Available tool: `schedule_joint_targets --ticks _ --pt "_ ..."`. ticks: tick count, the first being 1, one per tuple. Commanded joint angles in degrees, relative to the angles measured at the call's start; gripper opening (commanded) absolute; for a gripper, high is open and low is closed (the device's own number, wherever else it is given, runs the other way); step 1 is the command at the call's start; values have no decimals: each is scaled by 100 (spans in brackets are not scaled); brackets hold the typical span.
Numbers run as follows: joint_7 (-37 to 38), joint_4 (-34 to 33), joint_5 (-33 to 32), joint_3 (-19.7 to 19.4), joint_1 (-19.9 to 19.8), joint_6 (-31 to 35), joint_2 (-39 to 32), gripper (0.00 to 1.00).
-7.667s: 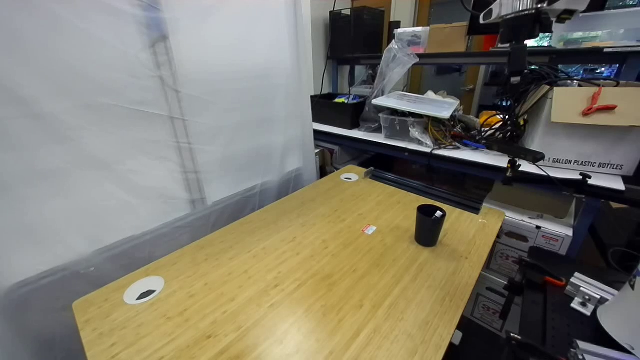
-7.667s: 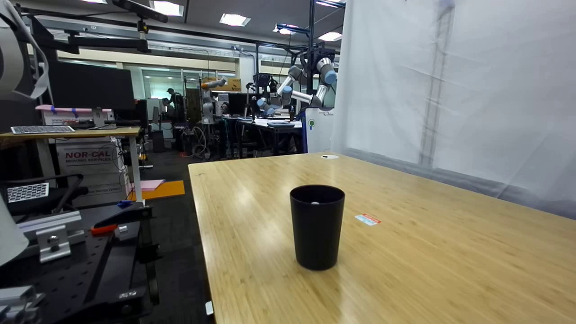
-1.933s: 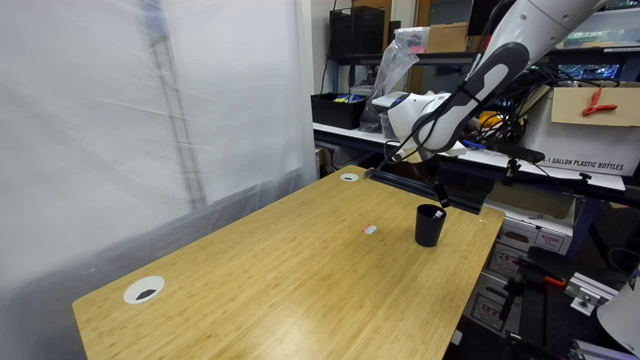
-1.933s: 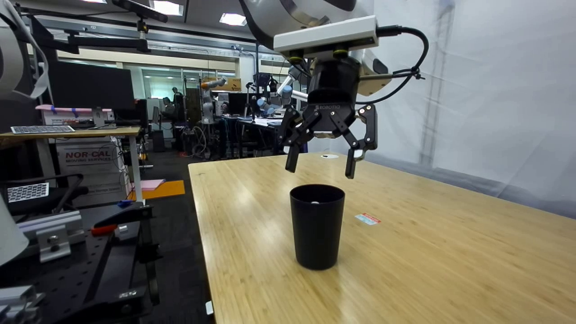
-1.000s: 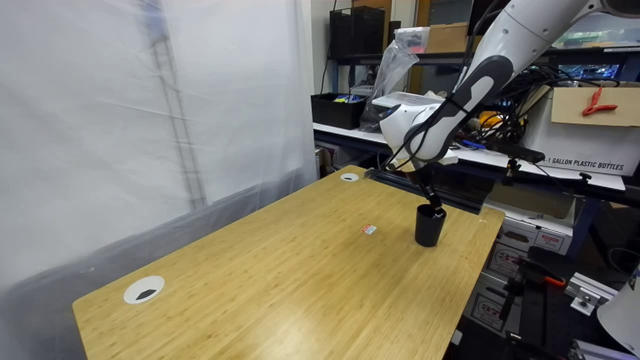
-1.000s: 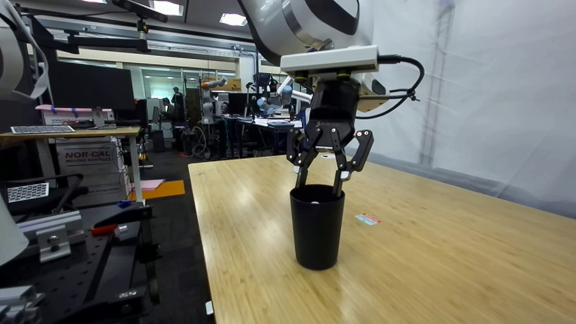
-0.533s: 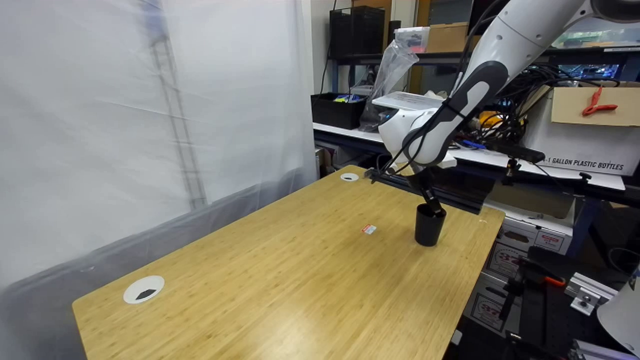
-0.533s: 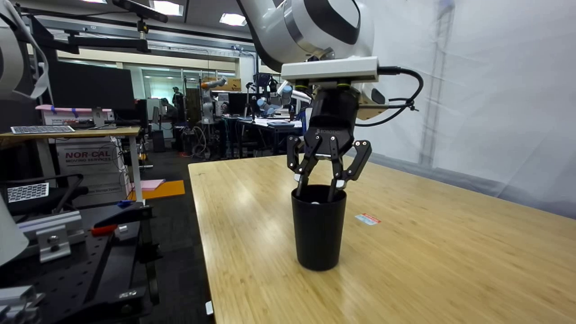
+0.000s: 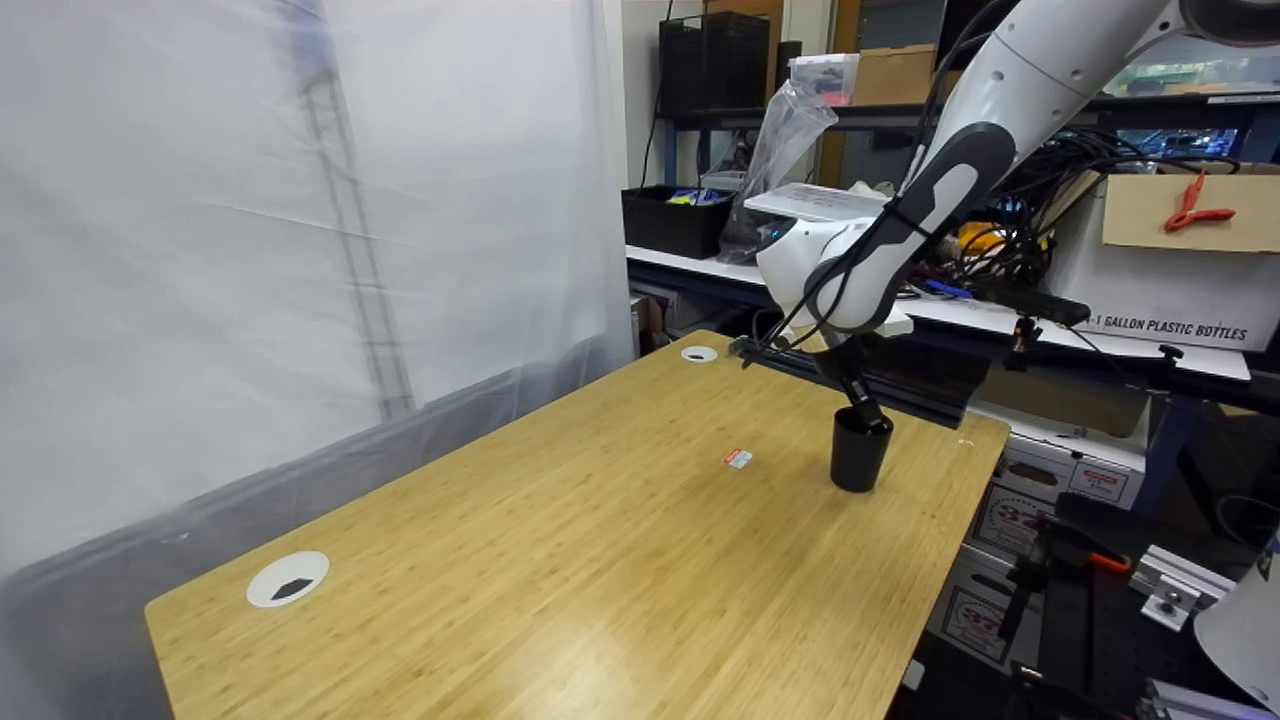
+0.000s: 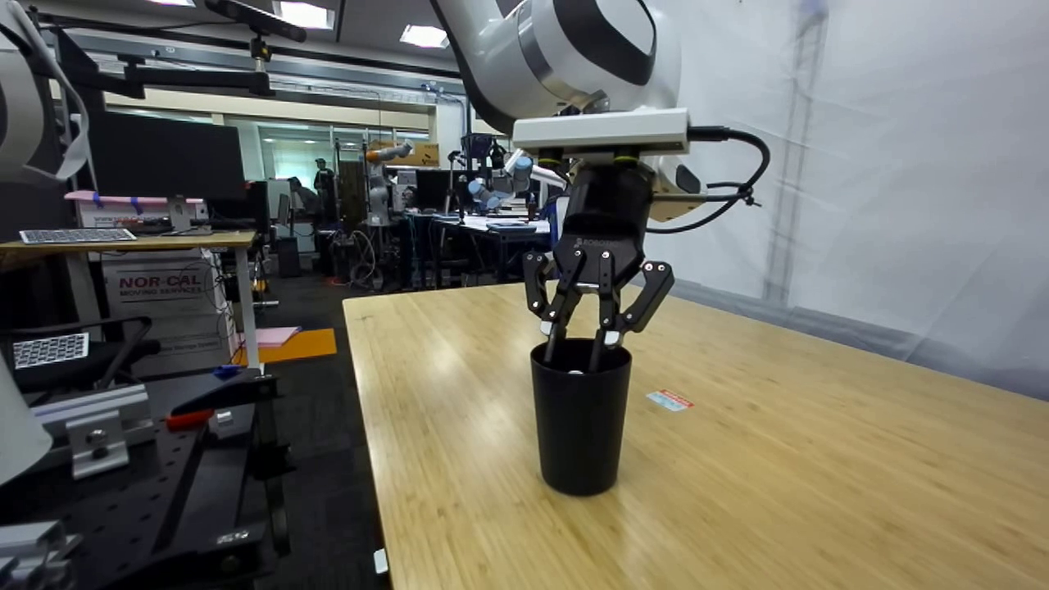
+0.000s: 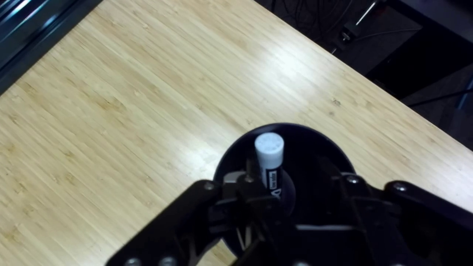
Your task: Remove the black marker from the black cup
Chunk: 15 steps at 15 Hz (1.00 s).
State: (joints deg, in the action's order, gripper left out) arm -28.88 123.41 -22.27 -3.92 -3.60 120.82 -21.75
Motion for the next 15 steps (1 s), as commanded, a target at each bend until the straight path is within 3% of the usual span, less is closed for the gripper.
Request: schedule_joint_targets --ticks 1,2,5,7,8,12,13,15 --pt "-63 -107 -138 62 -64 -137 -83 49" --pt "-64 -104 -146 58 -66 -135 -105 57" --pt "-64 -101 -192 45 -68 -136 -201 63" --pt "-60 -97 -237 37 -73 -136 -270 51" --pt "-66 -94 -265 38 -75 -147 -266 34" --pt "-72 -92 -341 36 -86 -120 -304 7" --pt "-63 -86 -350 35 -83 -112 -305 2" --pt "-57 -84 -367 34 -78 -107 -307 5"
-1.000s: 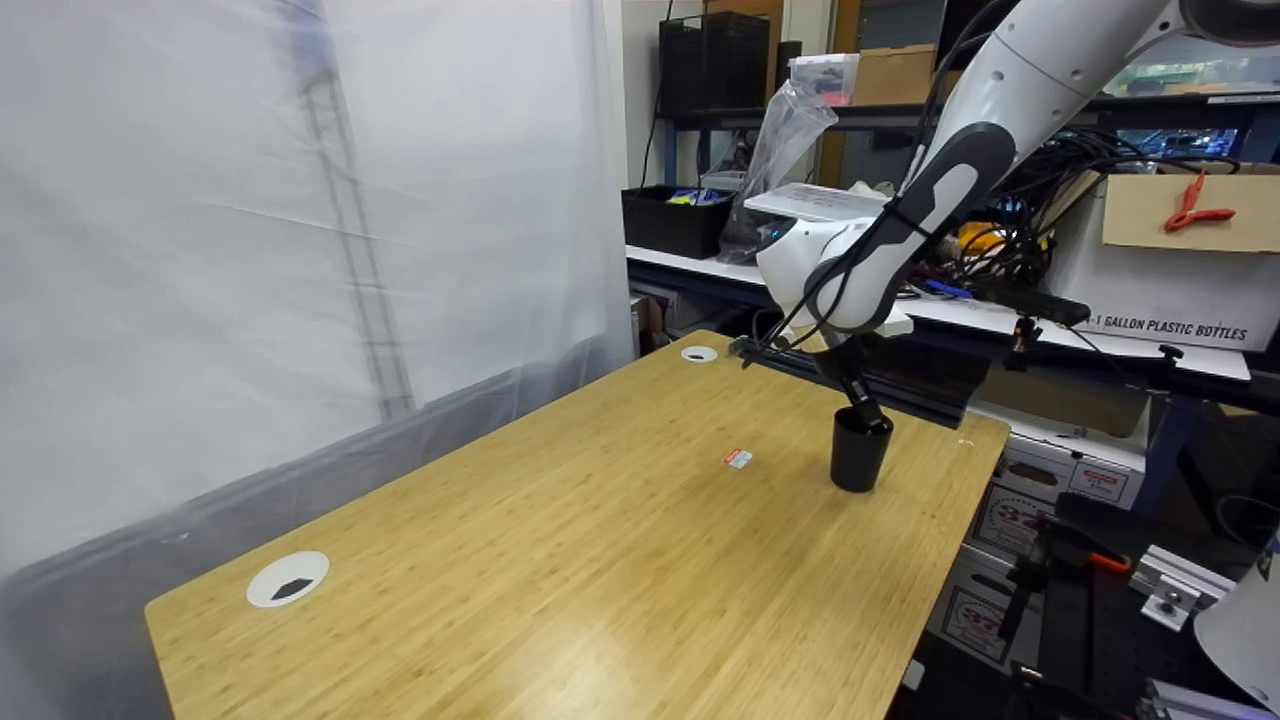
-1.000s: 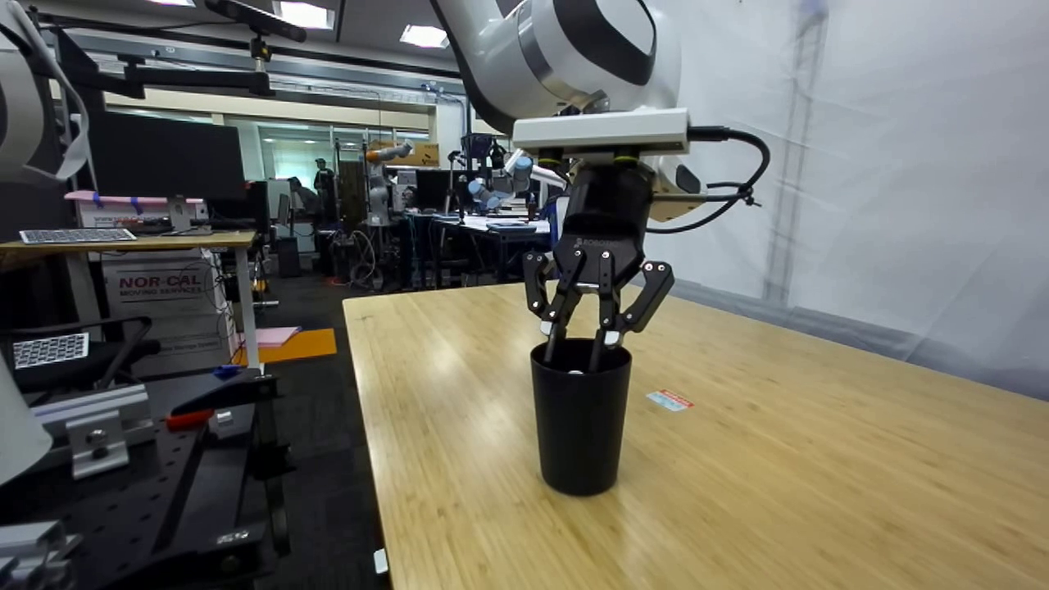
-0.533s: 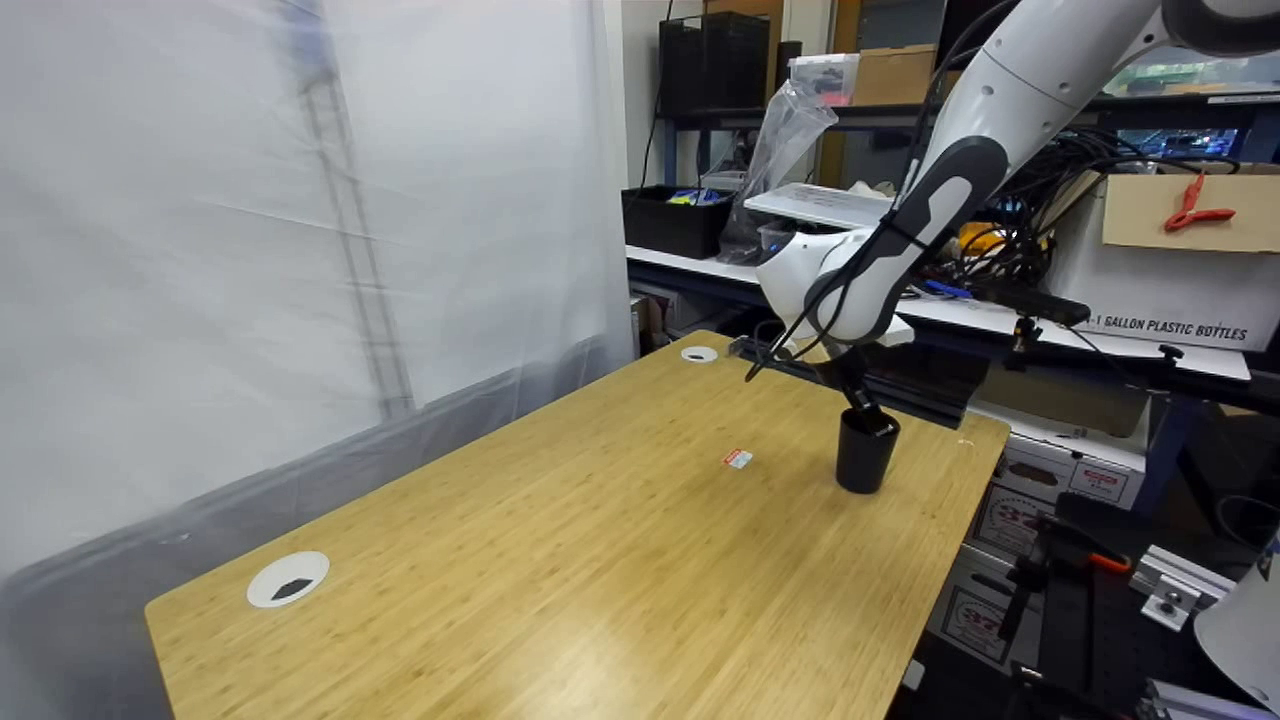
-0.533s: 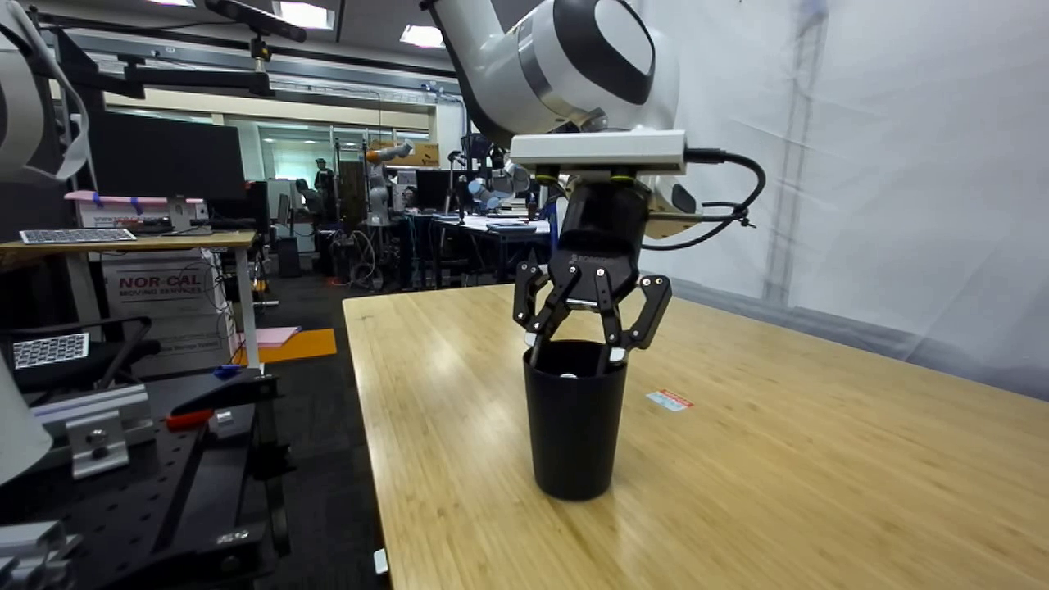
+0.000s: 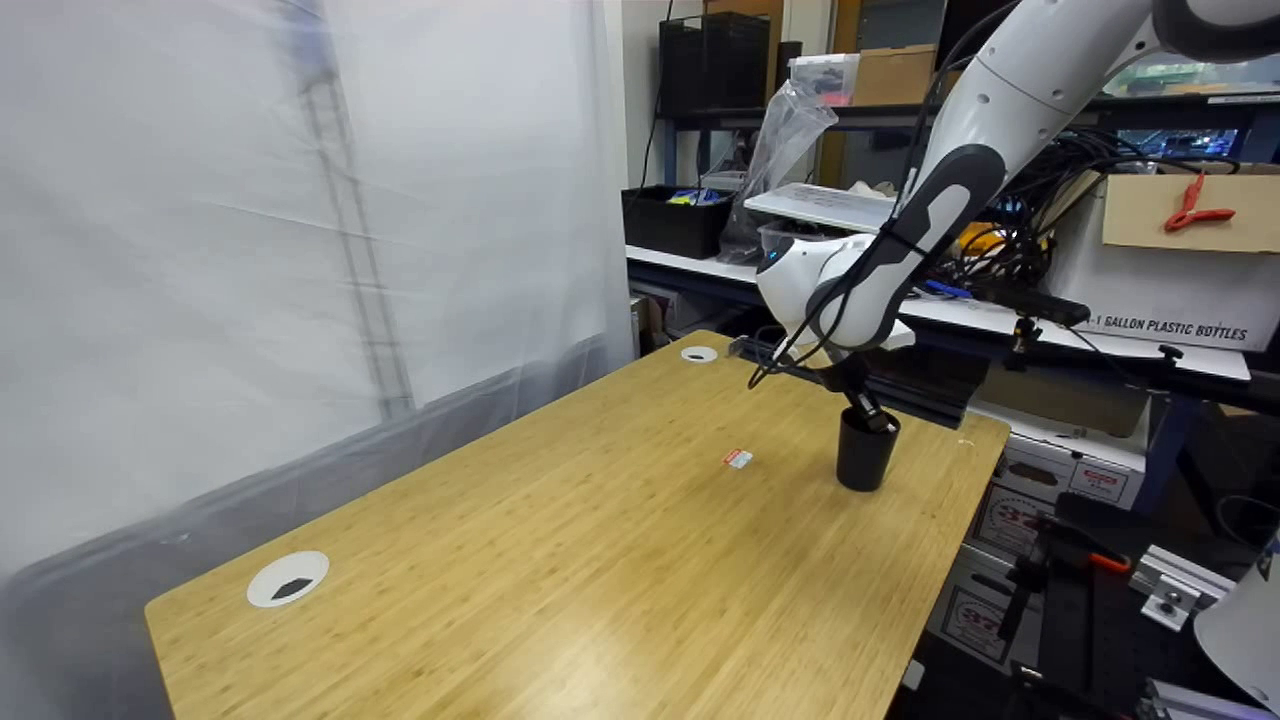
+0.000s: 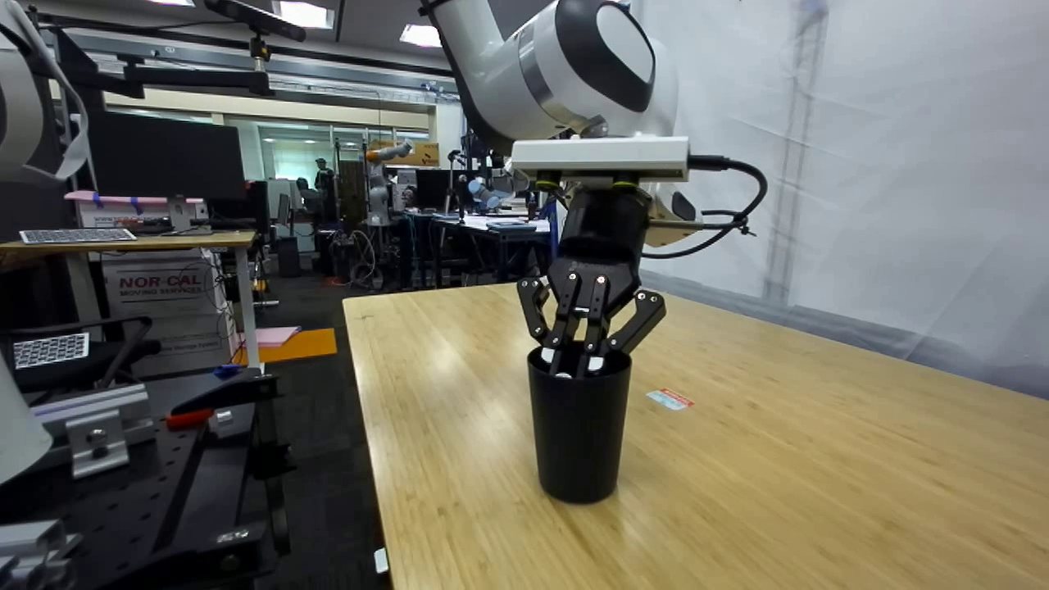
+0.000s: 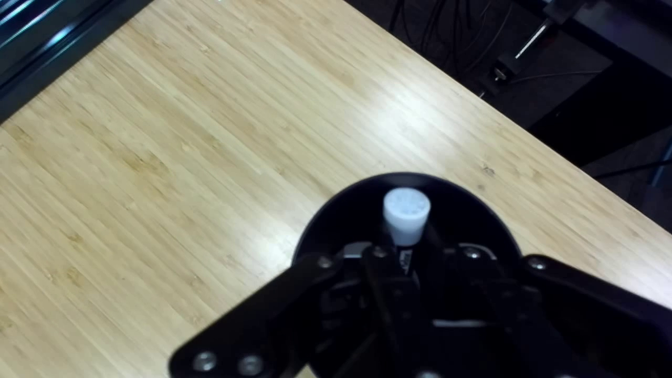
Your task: Remove the black marker from the black cup
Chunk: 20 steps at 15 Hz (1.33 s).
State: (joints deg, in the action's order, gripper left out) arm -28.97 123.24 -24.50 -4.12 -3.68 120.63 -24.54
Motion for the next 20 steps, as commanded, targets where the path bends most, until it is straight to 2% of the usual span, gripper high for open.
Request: schedule_joint_targets --ticks 1,5,20 --pt "-46 -62 -137 58 -69 -91 -10 5" --pt "-46 -68 -90 65 -74 -137 93 5" --pt "139 -75 -333 126 102 -684 1173 5"
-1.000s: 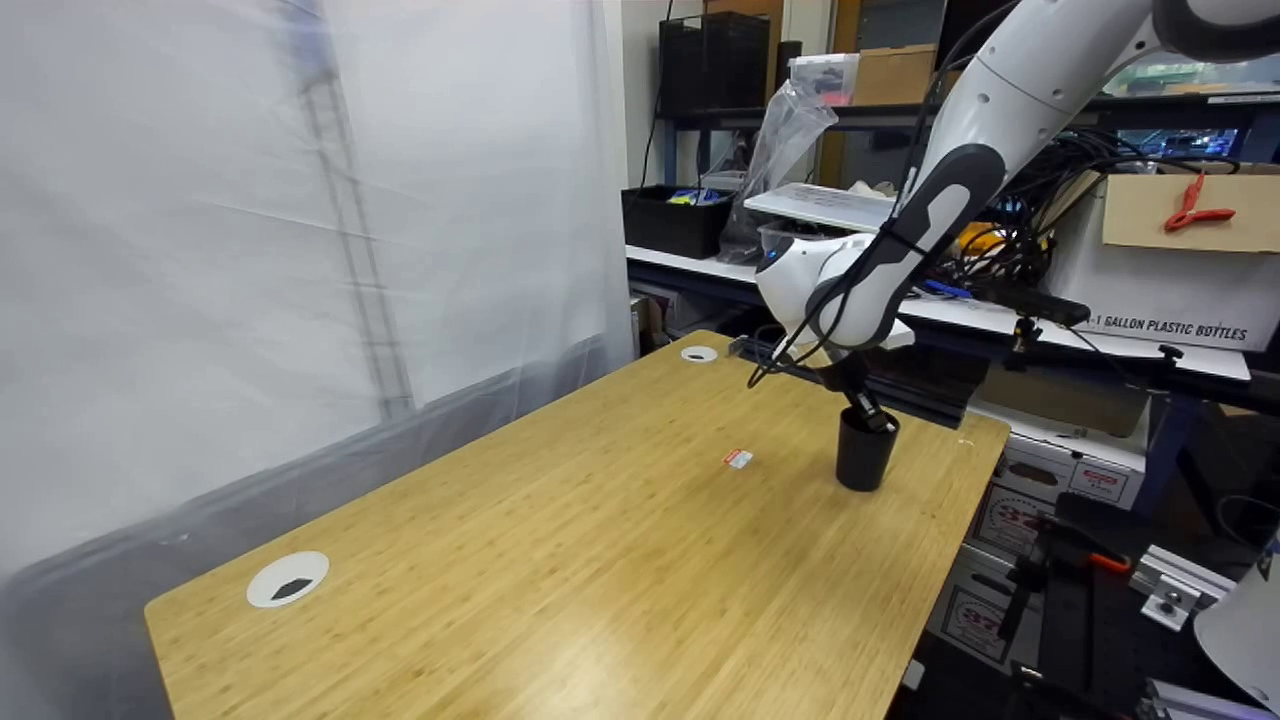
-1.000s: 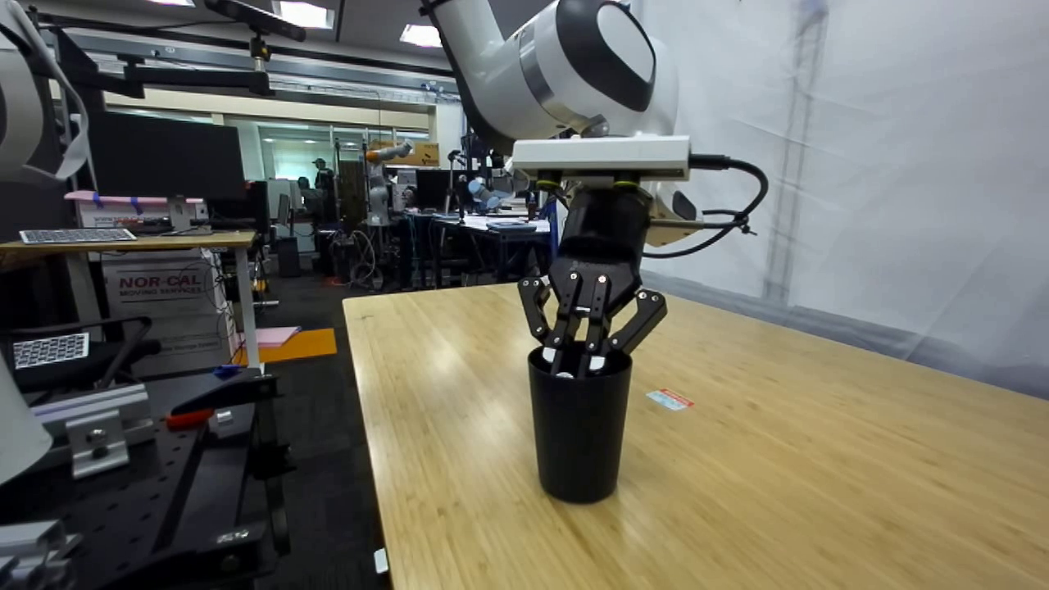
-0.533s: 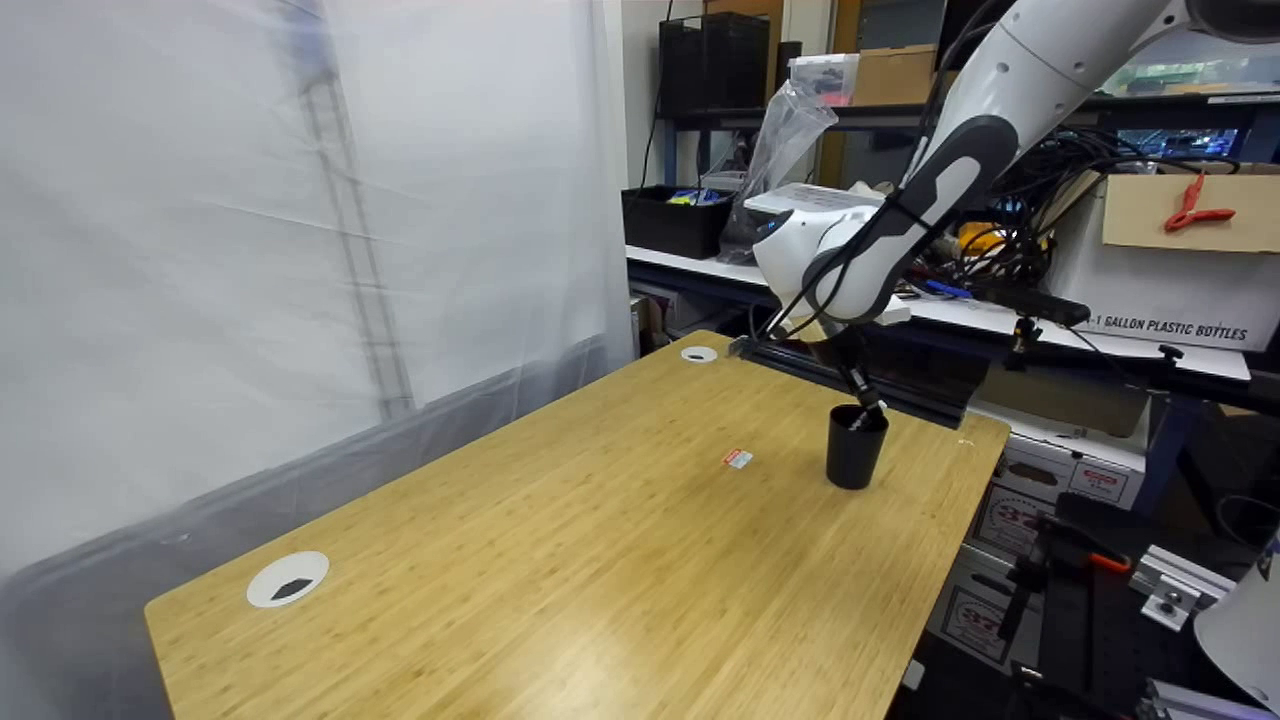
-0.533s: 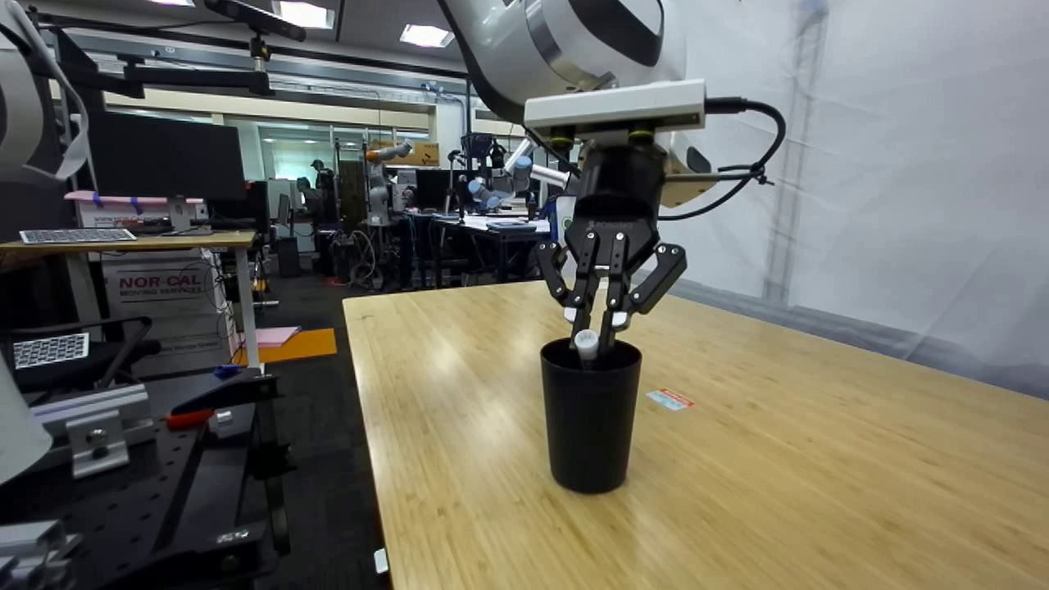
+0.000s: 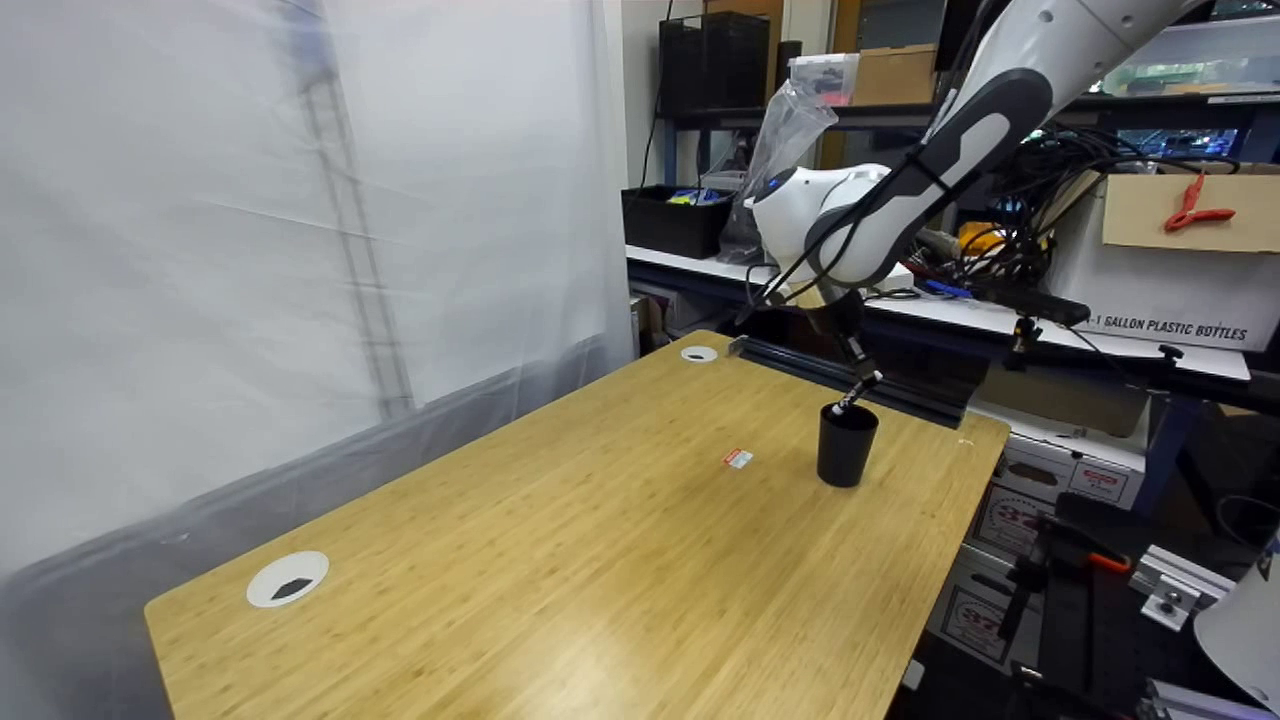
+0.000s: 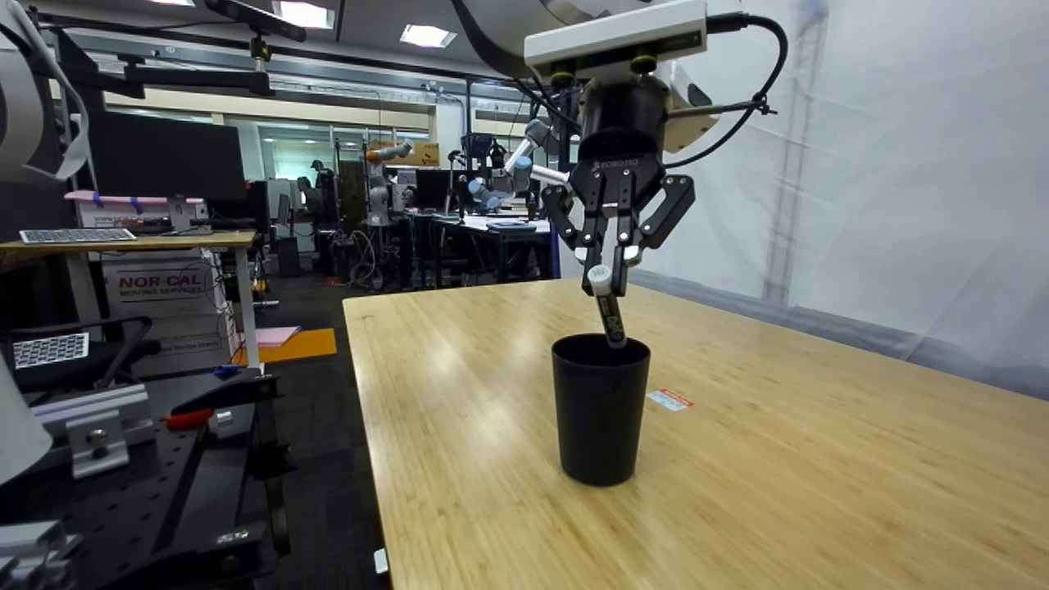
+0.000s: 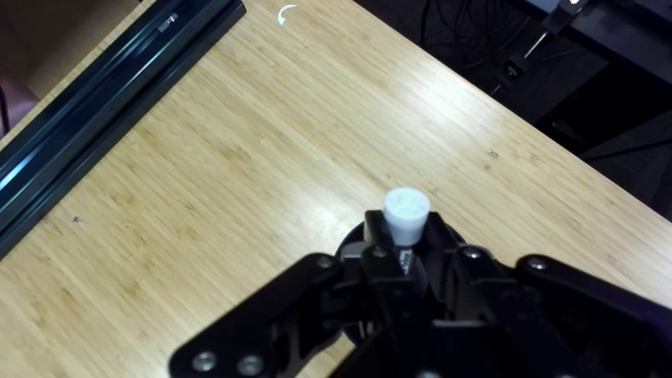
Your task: Remove the black marker from the black cup
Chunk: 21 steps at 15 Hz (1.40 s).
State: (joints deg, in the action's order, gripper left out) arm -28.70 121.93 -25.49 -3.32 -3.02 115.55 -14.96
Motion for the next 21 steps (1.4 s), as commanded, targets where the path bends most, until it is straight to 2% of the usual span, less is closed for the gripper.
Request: schedule_joint_targets --ticks 1,9,16,21 --pt "140 57 -287 56 56 -211 277 5" --pt "310 16 -722 115 186 -398 624 5" --pt "271 -67 271 392 229 241 763 5" --pt "222 14 667 646 430 689 688 5"
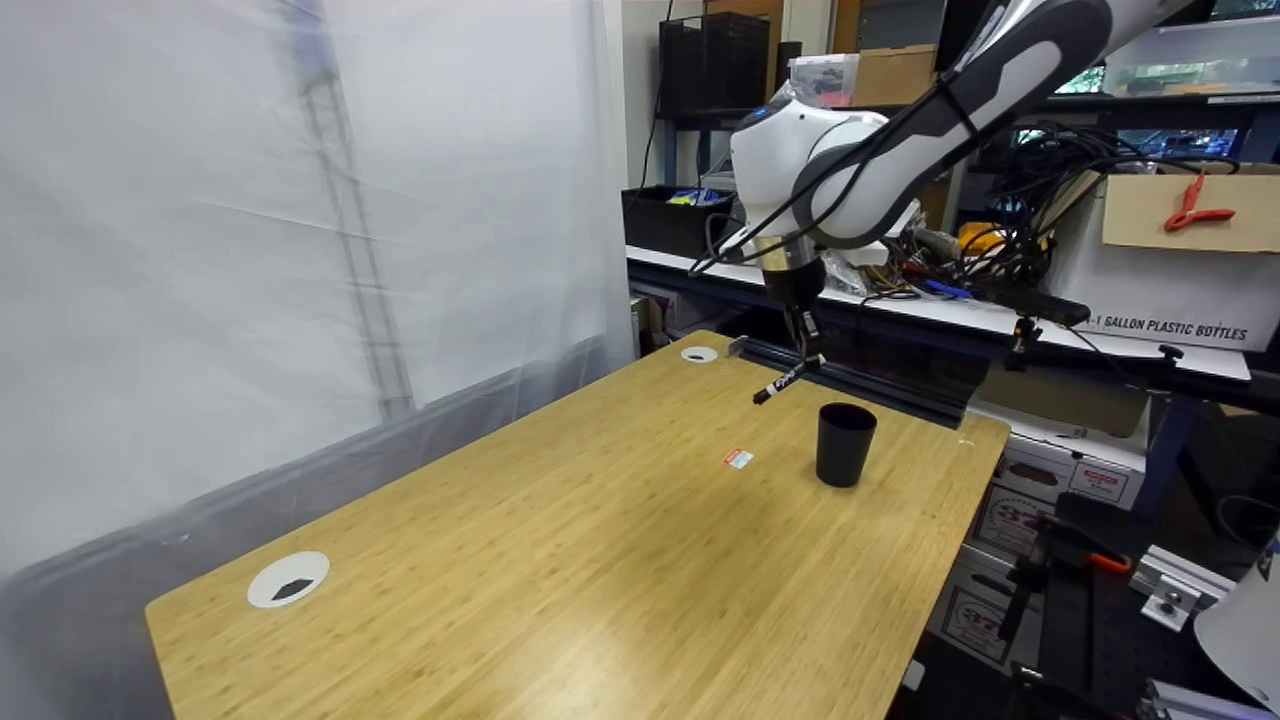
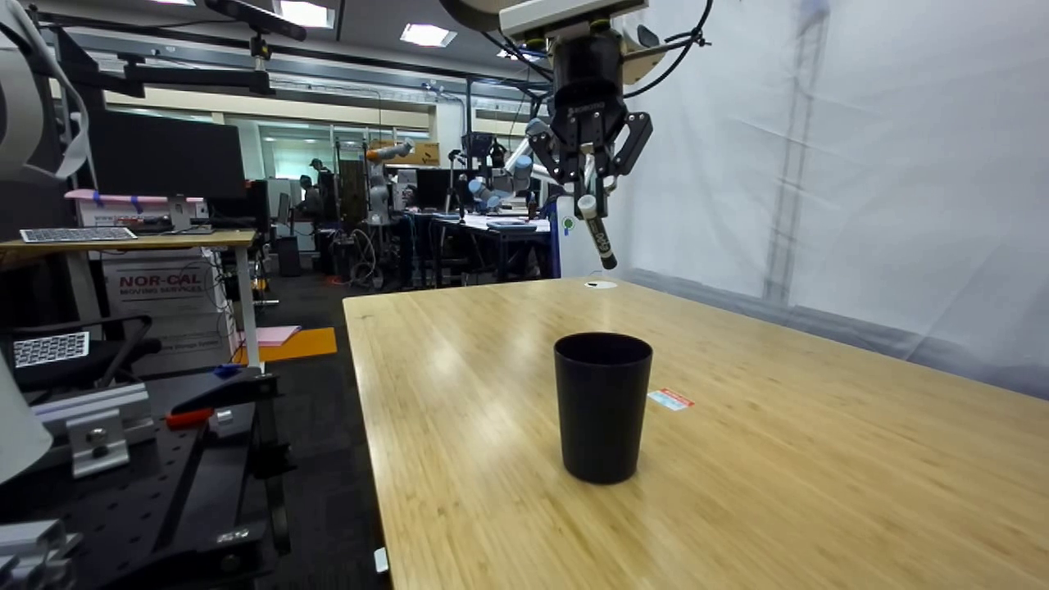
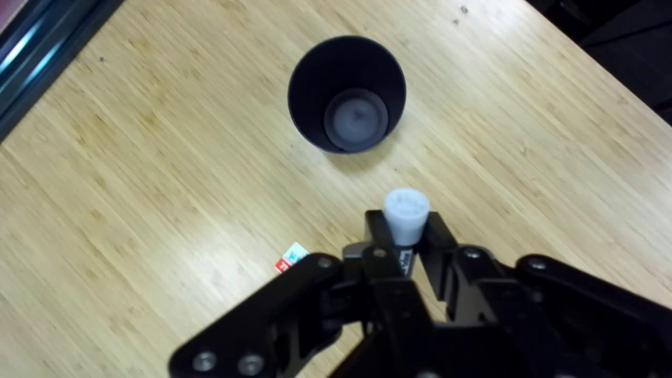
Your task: Remove the black marker from the black cup
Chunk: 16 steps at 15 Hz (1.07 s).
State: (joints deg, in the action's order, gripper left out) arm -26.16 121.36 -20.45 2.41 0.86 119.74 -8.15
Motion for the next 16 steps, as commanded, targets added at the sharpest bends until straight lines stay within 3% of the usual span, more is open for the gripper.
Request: schedule_joint_targets --ticks 1,10,16 --pt "-45 110 196 116 84 353 -10 5" --pt "-544 474 461 436 210 1544 -433 5" --pt "-959 409 551 470 95 1747 -1146 5"
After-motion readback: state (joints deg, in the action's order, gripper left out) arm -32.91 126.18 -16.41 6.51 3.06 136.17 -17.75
